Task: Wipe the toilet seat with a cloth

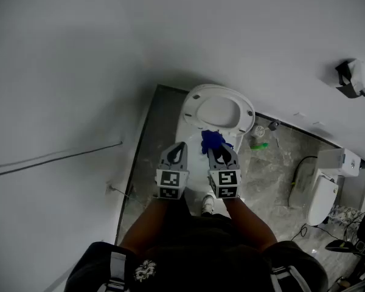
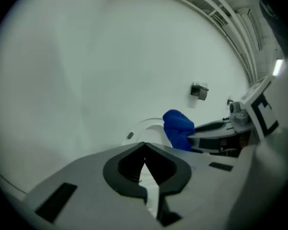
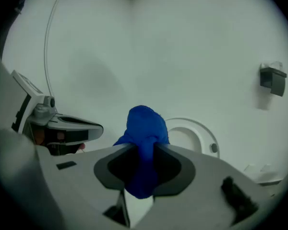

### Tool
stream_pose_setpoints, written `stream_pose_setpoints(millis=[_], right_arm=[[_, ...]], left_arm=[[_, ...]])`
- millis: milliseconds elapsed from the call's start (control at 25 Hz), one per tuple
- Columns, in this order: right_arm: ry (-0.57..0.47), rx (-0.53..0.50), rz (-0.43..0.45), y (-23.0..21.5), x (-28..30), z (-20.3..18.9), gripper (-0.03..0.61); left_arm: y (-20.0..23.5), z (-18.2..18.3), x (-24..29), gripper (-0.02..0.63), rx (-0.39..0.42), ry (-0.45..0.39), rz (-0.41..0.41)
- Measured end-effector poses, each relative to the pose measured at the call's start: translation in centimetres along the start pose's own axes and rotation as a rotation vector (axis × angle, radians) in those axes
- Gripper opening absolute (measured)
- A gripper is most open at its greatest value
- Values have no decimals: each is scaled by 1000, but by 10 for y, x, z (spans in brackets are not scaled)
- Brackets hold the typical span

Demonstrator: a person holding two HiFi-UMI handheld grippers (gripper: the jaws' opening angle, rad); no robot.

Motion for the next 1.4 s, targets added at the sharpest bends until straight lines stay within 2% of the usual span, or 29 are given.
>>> stream_pose_setpoints(millis=[160, 440, 640, 840, 1040, 1400], right_arm=[[24, 40, -56, -6, 63, 11, 98], [26, 27, -151, -17, 127, 35, 98], [31, 9, -184, -32, 162, 39, 98], [22, -16, -177, -44, 186, 44, 98], [35, -32, -158, -57, 205, 41, 98], [-19, -19, -181, -80, 191, 46, 98]], left_arm=[[37, 23, 47, 9, 20, -39, -100], [76, 37, 101, 9, 65, -12, -176], [87, 42, 135, 9, 73, -17, -225], [90, 44, 158, 9, 98, -8, -198], [92, 43, 171, 9, 72, 21, -144], [73, 34, 180, 9, 53, 35, -121]])
Point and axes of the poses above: the fingertips, and each gripper's own axes: x forward along the fingers, y to its left, z out of its top, the point moved 6 cm from there along -x, backward along the fingers, and after that the axes turned 6 degrees about -x, right-handed, at the moved point
